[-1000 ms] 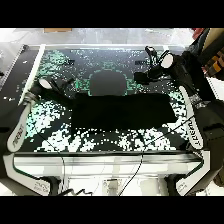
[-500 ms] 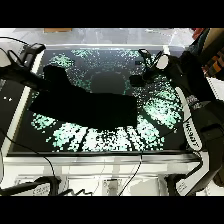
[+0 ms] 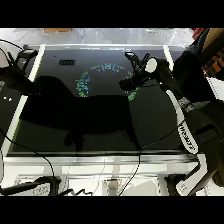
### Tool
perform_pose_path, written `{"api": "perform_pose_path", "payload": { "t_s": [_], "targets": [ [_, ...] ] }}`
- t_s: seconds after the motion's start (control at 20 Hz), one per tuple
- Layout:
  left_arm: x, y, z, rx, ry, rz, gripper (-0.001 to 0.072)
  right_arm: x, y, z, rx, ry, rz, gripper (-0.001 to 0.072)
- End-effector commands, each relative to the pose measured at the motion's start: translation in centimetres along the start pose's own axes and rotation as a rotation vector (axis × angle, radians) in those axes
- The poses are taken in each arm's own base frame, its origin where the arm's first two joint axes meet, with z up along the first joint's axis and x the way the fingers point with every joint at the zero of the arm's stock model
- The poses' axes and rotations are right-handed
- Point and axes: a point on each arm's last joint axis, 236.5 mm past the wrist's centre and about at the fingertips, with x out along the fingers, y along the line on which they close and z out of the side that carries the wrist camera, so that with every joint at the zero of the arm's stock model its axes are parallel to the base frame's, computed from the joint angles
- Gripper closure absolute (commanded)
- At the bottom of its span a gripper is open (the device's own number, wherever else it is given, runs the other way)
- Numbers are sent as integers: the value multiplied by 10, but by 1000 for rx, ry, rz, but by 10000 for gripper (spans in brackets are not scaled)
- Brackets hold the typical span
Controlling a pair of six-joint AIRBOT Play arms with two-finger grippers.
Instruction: Fold the clothes and pants, and hang the long-sleeved shirts on hangers.
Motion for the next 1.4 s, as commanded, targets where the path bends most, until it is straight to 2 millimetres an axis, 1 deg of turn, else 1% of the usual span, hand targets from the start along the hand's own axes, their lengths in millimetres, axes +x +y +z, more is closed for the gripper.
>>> {"api": "perform_pose_path", "payload": {
  "t_s": [0.0, 0.05, 0.1, 0.15, 0.2, 0.3, 0.4, 0.45, 0.5, 0.55, 0.6, 0.65, 0.7, 0.75, 0.9, 0.95, 1.0, 1.05, 1.1, 1.2, 1.25, 1.35],
  "targets": [
    [10, 43, -20, -85, 93, 116, 699, 4, 11, -2, -36, 8, 9, 690],
    [14, 51, -28, -151, 119, 109, 699, 4, 11, -2, -36, 8, 9, 691],
    [16, 52, -40, -210, 166, 92, 700, 4, 11, -2, -40, 8, 9, 691],
    [14, 51, -46, -218, 186, 83, 700, 4, 11, -1, -53, 6, 9, 691],
    [12, 50, -45, -216, 176, 83, 700, 4, 10, 0, -56, 2, 5, 690],
    [7, 40, -36, -180, 148, 83, 699, 4, 9, 5, -56, -21, -1, 691],
    [-2, 19, -32, -129, 150, 70, 699, 4, 9, 6, -55, -23, 0, 690],
    [-13, 4, -24, -86, 126, 66, 699, 4, 9, 5, -56, -21, -1, 690],
    [-24, -9, -11, -25, 68, 68, 699, 4, 9, 5, -57, -21, -2, 690],
    [-35, -17, 4, 52, -3, 89, 699, 4, 9, 5, -57, -22, -2, 691],
    [-44, -18, 18, 99, -68, 128, 699, 4, 9, 5, -57, -22, -2, 690],
    [-48, -12, 27, 101, -107, 163, 699, 4, 9, 5, -57, -22, -2, 691],
    [-48, -5, 29, 92, -115, 184, 699, 4, 9, 5, -56, -22, -2, 690],
    [-45, 3, 26, 70, -104, 186, 699, 4, 9, 5, -56, -22, -2, 691],
    [-28, 39, 12, -78, -46, 180, 699, 5, 9, 7, -55, -27, -1, 690],
    [-21, 41, 4, -128, -12, 141, 698, 7, 9, 8, -51, -34, 3, 691],
    [-13, 35, -4, -157, 28, 80, 699, 10, 11, 11, -45, -45, 13, 691],
    [-8, 28, -9, -163, 61, 33, 699, 15, 13, 14, -33, -54, 32, 691],
    [-4, 26, -11, -166, 77, 12, 699, 21, 19, 15, -23, -57, 56, 691],
    [2, 20, -8, -159, 85, -15, 699, 39, 38, 11, -8, -44, 116, 691],
    [4, 11, -5, -149, 81, -49, 698, 51, 51, 7, -6, -33, 145, 691],
    [4, -3, 3, -137, 55, -107, 696, 82, 86, -2, -13, -12, 202, 691]
  ]
}}
